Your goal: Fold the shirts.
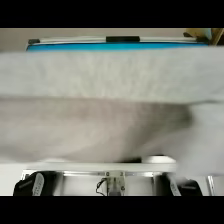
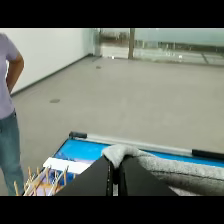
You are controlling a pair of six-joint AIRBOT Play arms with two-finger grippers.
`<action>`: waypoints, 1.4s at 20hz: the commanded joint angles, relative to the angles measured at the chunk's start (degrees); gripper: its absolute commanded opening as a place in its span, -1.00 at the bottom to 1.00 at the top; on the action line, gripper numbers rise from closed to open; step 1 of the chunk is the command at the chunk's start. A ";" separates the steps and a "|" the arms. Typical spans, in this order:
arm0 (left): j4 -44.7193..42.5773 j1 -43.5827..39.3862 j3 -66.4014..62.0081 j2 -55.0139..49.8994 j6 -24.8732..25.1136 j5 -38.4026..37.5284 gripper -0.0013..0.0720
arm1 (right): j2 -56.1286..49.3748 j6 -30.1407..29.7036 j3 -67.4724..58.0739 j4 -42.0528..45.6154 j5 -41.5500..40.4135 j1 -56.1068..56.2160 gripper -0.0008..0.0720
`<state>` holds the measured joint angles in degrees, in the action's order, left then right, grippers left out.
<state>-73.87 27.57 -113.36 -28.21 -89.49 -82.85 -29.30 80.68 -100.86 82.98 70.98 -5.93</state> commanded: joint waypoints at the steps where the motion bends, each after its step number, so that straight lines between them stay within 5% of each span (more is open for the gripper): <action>1: -1.11 0.15 6.84 0.22 2.01 -6.56 -0.86 | -4.17 1.16 0.15 2.84 14.14 0.04 -0.75; 6: 1.60 0.00 37.59 -4.15 7.54 -2.93 -0.86 | -19.43 1.20 15.41 2.64 18.56 0.04 -0.75; 10: 6.62 -4.39 55.67 -18.32 9.07 14.01 -0.86 | -36.13 3.04 26.88 -1.49 -5.86 0.09 -0.75; 12: 6.62 -9.03 54.75 -29.55 10.12 23.17 -0.86 | -46.14 5.31 25.75 -5.03 -18.43 0.09 -0.75; 15: 7.52 -13.29 46.75 -46.01 5.22 33.64 -0.86 | -57.57 5.29 22.23 -12.92 -30.05 0.04 -0.75; 20: 11.56 -19.54 29.29 -66.45 5.25 37.33 -0.86 | -67.73 5.25 19.91 -18.01 -41.00 0.09 -0.75; 24: 10.82 -20.76 24.37 -71.23 5.51 32.39 -0.85 | -67.52 3.34 19.87 -17.57 -36.41 -0.42 -0.75; 28: 5.68 -17.68 22.67 -69.20 8.74 10.05 -0.86 | -60.76 3.15 19.87 -12.59 -12.20 -2.75 -0.75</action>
<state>-65.14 8.67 -88.90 -97.10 -82.39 -58.50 -93.14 84.36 -80.95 67.22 42.44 -7.46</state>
